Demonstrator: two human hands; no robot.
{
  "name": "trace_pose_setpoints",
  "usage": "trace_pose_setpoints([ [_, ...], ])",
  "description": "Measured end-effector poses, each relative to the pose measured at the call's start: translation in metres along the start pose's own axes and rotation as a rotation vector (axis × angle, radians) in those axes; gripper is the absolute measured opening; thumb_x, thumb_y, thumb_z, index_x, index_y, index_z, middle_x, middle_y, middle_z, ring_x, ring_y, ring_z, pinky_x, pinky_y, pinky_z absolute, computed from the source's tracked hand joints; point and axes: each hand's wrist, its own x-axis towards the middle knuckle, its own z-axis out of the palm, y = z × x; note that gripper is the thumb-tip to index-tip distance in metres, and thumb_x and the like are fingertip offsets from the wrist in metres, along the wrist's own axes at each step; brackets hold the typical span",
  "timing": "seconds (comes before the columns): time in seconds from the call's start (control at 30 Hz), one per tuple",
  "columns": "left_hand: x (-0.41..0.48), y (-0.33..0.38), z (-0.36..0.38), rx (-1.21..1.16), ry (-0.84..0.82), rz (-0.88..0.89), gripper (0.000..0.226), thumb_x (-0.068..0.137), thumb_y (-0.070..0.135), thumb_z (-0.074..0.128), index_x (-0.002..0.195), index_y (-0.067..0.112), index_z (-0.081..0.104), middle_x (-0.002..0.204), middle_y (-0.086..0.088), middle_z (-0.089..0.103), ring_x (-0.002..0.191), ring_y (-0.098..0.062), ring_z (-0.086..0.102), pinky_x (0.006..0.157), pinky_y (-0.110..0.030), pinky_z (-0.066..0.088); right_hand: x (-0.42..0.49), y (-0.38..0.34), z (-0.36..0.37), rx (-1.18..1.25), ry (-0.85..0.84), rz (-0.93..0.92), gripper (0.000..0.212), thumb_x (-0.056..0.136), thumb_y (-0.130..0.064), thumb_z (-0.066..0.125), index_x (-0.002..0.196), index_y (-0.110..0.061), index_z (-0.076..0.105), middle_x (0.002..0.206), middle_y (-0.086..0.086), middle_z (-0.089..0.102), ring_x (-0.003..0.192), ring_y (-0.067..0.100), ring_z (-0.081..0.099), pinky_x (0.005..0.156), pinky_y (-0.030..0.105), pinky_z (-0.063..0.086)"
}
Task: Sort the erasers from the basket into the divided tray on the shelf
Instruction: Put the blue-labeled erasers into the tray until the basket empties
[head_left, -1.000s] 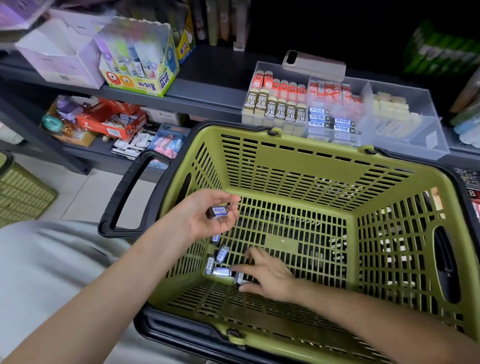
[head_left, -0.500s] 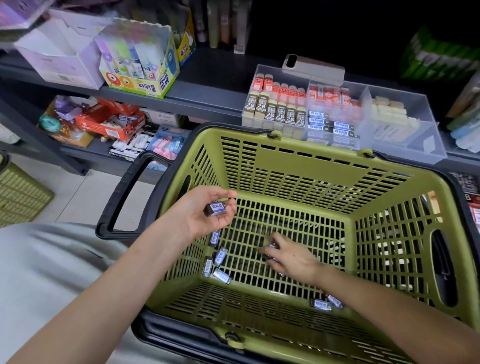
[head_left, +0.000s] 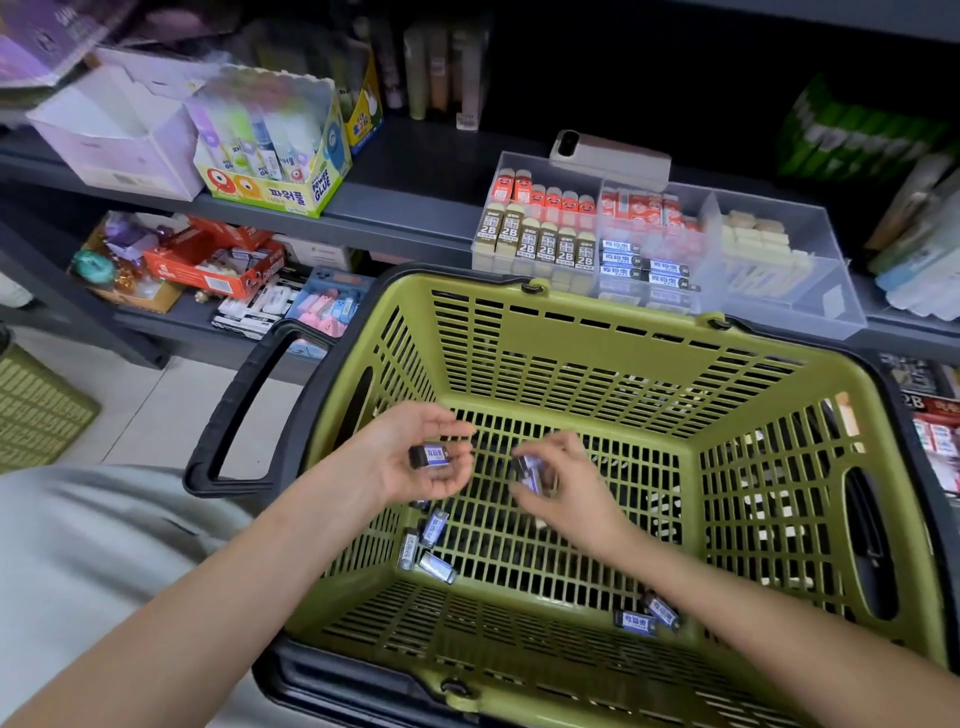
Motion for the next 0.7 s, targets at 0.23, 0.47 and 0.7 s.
trace_pose_setpoints([
  [0.23,-0.005,-0.001,0.001,-0.085,-0.229,-0.111,0.047,0.090,0.046,0.049,0.090,0.004,0.070,0.085,-0.022,0.071,0.072,-0.036,0.070,0.065,-0.053,0.056,0.022,-0.102,-0.022,-0.017,-0.085,-0.292,0.049,0.079,-0.031,0.071,0.125,-0.034,0.054,0.118,-0.012,0.042,0.100,0.003,0.054,0.086,0.017,0.048],
  [0.47,-0.012,0.006,-0.006,-0.045,-0.414,-0.076,0.037,0.080,0.035,0.056,0.101,0.010,0.074,0.100,-0.018,0.068,0.076,-0.032,0.067,0.050,-0.028,0.053,0.031,-0.088,-0.034,0.561,0.158,-0.149,0.020,0.096,-0.026,0.046,0.102,-0.021,0.065,0.086,0.000,0.069,0.074,0.012,0.067,0.054,0.026,0.056],
  [0.7,-0.012,0.014,-0.011,-0.160,-0.309,-0.052,0.048,0.073,0.030,0.060,0.105,-0.005,0.062,0.075,-0.012,0.061,0.058,-0.023,0.059,0.039,-0.021,0.042,0.039,-0.055,0.009,0.587,0.200,-0.041,0.017,0.091,-0.012,0.055,0.103,-0.021,0.064,0.098,-0.008,0.071,0.087,0.008,0.064,0.075,0.033,0.054],
])
